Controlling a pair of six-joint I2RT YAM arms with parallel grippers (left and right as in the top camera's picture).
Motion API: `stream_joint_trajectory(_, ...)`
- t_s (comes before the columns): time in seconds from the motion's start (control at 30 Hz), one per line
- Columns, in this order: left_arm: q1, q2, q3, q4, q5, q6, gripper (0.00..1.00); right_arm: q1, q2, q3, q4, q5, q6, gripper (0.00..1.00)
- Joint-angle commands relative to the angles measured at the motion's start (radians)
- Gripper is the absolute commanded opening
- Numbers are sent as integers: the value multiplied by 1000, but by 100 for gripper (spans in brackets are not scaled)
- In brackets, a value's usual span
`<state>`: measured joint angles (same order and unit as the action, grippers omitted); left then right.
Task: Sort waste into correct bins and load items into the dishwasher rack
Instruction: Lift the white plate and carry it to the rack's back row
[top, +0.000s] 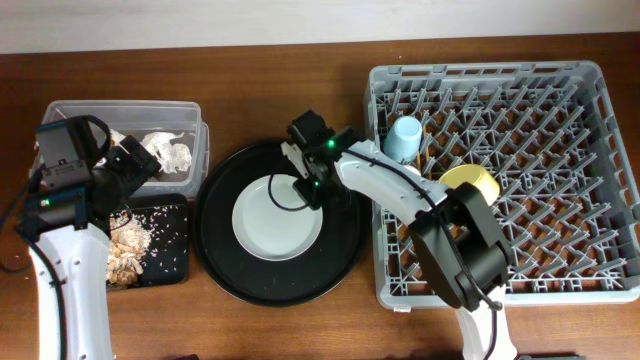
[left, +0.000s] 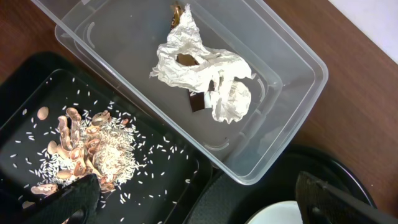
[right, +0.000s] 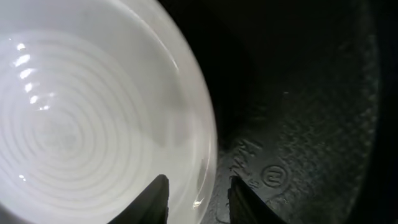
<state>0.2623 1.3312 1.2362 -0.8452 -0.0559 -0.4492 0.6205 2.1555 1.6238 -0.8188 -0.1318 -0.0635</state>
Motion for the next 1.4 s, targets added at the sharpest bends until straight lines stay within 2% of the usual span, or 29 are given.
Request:
stream_joint_trajectory(0.0,3,-11,9,2,5,6,99,3,8,-22,7,-20,-6,33)
stream_joint_trajectory(0.17,3,-11,9,2,5,6,99,3,8,-93,68,-14,-6,31)
stream_joint_trajectory(0.23,3,-11,9,2,5,6,99,3,8,-100,76,-14,-6,22)
stream_joint_trajectory(0.3,3,-11,9,2,5,6,99,1,-1,-87,71,-16,-6,4)
stream_joint_trajectory(0.37,3,-11,9,2,5,6,99,-1,-20,-46,43,-15,-7,4)
stream_joint_trajectory(0.5,3,-11,9,2,5,6,99,-11,-93,146,-99,56,-7,4)
stream_joint_trajectory(0.6,3,-11,9,2,5,6,99,-21,-154,328,-243,267,-7,4)
stream_joint_trajectory(0.67,3,-11,9,2,5,6,99,-34,-186,438,-351,529,-6,4)
stream_joint_trajectory(0.77,3,-11,9,2,5,6,99,-62,-211,492,-436,862,-6,4)
stream_joint_trajectory(0.87,3,-11,9,2,5,6,99,-123,-218,491,-476,1081,-6,4)
stream_joint_trajectory(1.0,3,-11,9,2,5,6,99,-249,-217,488,-475,1088,58,4)
stream_joint_trajectory(1.17,3,-11,9,2,5,6,99,-396,-217,487,-461,947,58,4)
stream_joint_trajectory(1.37,3,-11,9,2,5,6,99,-485,-216,436,-454,868,121,4)
